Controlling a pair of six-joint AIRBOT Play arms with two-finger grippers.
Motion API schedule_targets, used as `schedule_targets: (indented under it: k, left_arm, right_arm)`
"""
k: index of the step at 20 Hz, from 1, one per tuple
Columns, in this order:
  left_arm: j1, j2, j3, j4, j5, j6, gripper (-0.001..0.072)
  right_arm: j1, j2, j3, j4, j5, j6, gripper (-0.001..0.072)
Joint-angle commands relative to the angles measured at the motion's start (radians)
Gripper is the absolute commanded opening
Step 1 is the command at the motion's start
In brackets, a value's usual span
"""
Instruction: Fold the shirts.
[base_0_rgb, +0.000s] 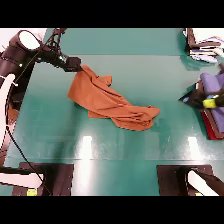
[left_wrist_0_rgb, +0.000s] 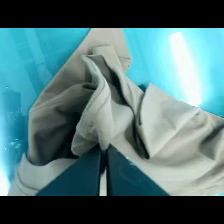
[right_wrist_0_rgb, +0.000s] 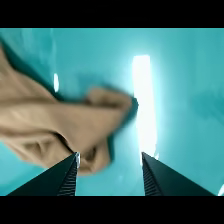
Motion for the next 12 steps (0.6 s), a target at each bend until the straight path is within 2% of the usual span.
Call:
schedule_targets:
  k: [1,5,7,8,10,11,12]
  left_arm:
    - [0.0,0.008,0.014,-0.001,-0.017,-0.001,0.0025]
    - [0.0,0.008,0.014,0.0,-0.026,-0.001,0.0025]
    - [0.0,0.008,0.014,0.0,-0.039,-0.001,0.0025]
    - [0.0,0.008,0.014,0.0,-0.046,-0.001,0.0025]
    - [0.0,0.008,0.014,0.007,-0.05,-0.001,0.0025]
    - [0.0,0.01,0.014,0.007,-0.05,-0.002,0.0025]
    - [0.0,0.018,0.015,0.01,-0.049,-0.003,0.0025]
  right_arm:
    - [0.11,-0.117,-0.123,0.005,-0.099,0.0,0.0456]
    - [0.234,-0.282,-0.068,0.083,-0.235,0.0,0.0456]
    - [0.253,-0.362,-0.015,0.079,-0.216,0.001,0.0448]
    - [0.256,-0.392,0.005,0.078,-0.204,0.0,0.0413]
    - [0.256,-0.42,0.032,0.078,-0.211,-0.03,0.0084]
    - [0.256,-0.416,0.045,0.077,-0.219,-0.052,0.0019]
    - [0.255,-0.4,0.064,0.069,-0.222,-0.054,0.0018]
